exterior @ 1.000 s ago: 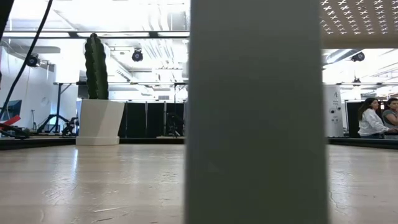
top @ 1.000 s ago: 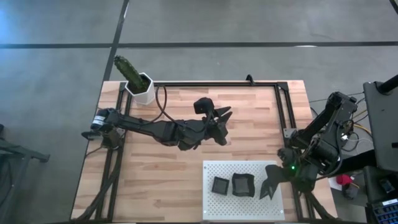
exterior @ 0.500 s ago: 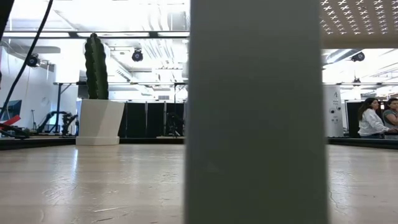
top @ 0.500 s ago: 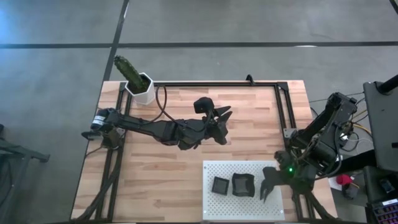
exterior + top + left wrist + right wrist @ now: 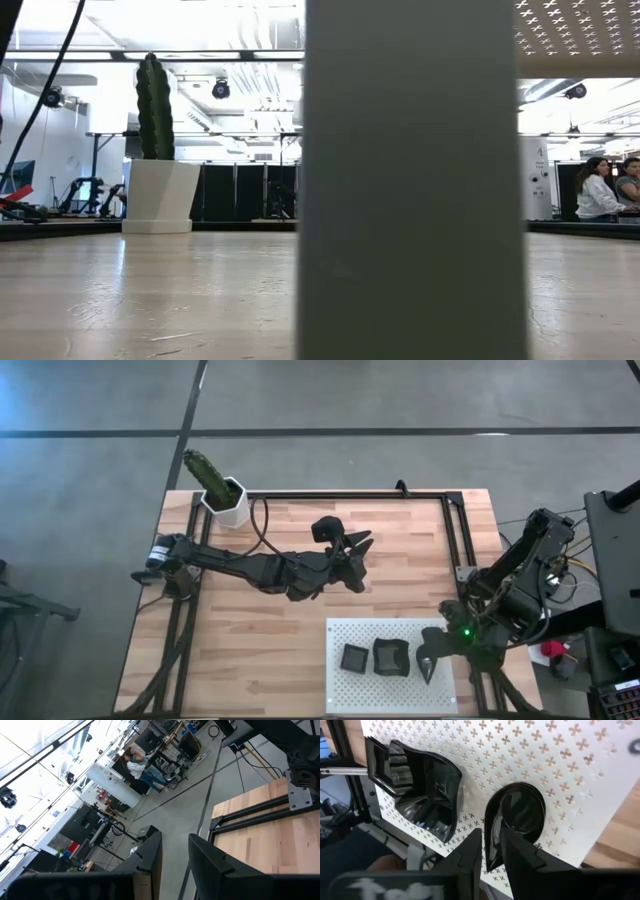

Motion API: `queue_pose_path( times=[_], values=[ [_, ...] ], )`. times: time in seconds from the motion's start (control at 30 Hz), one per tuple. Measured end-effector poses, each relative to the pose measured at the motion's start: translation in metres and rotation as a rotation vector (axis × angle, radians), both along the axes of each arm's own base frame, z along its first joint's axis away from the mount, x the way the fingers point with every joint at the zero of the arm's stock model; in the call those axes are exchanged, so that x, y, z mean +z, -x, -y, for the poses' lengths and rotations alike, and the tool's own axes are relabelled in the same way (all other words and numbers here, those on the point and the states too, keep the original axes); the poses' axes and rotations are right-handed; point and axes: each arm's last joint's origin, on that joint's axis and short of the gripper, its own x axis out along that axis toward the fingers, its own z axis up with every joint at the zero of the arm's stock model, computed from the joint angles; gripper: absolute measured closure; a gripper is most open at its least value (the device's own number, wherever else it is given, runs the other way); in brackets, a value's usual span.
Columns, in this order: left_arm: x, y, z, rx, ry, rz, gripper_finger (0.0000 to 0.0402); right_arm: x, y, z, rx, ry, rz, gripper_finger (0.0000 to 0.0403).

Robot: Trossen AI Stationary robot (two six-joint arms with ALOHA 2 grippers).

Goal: Pick & Place Mini shaped plates
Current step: Stack the drop-shaped plate on top of the drop-shaped plate on the shelf, then stack the square plate on top of the square plate on the shelf

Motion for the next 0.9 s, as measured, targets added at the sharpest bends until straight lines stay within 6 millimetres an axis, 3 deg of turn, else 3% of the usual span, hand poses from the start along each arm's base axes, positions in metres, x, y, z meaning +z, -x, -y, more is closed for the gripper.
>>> queue_pose_path(
  times=[0.27, 0.53, 0.73, 0.9],
  values=[
    [0.000, 0.000, 0.000, 0.000, 0.000, 0.000, 0.0309, 0.000, 0.000, 0.002, 0.056, 0.070, 0.031, 0.0339],
    [0.002, 0.008, -0.003, 0.061, 0.010, -0.027, 0.0309, 0.005, 0.001, 0.019, 0.152, 0.547, 0.272, 0.0357],
    [0.000, 0.025, -0.008, 0.087, 0.143, -0.060, 0.0309, 0.013, 0.002, 0.033, 0.257, 0.870, 0.369, 0.0391],
    [-0.003, 0.041, -0.018, 0.147, 0.280, -0.066, 0.0309, 0.024, 0.003, 0.052, 0.286, 1.050, 0.388, 0.0394]
  ],
)
